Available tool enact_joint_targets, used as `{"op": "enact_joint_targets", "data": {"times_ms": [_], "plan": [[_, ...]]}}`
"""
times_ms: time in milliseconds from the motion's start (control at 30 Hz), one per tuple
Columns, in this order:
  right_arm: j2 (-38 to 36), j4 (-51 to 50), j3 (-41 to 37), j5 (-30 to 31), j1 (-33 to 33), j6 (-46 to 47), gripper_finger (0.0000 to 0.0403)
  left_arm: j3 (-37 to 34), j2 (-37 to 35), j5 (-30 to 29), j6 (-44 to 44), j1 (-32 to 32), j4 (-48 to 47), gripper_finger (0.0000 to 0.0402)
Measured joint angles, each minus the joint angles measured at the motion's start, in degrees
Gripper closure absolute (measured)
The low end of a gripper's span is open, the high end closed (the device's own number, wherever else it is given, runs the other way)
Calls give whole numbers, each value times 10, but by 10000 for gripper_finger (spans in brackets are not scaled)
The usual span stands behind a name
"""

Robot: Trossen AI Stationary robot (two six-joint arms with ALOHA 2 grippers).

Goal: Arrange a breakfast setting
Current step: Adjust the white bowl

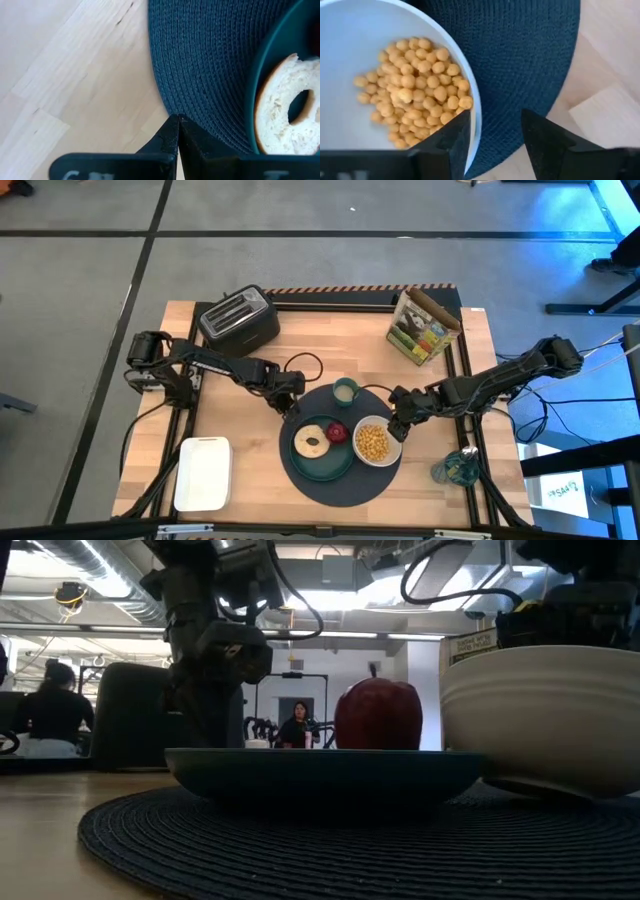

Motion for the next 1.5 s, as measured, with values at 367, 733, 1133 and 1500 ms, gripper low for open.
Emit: {"op": "enact_joint_targets", "data": {"times_ms": [367,733,1133,1500], "plan": [[0,11,-2,-14,0,5,338,0,0,-1,3,0,0,401],[0,12,-1,-22,0,20,388,0,0,-6,3,0,0,401],[-26,-123,49,-14,1,23,392,0,0,9,6,0,1,401],[-67,-150,50,9,1,78,383,0,0,47,18,-9,4,401]]}}
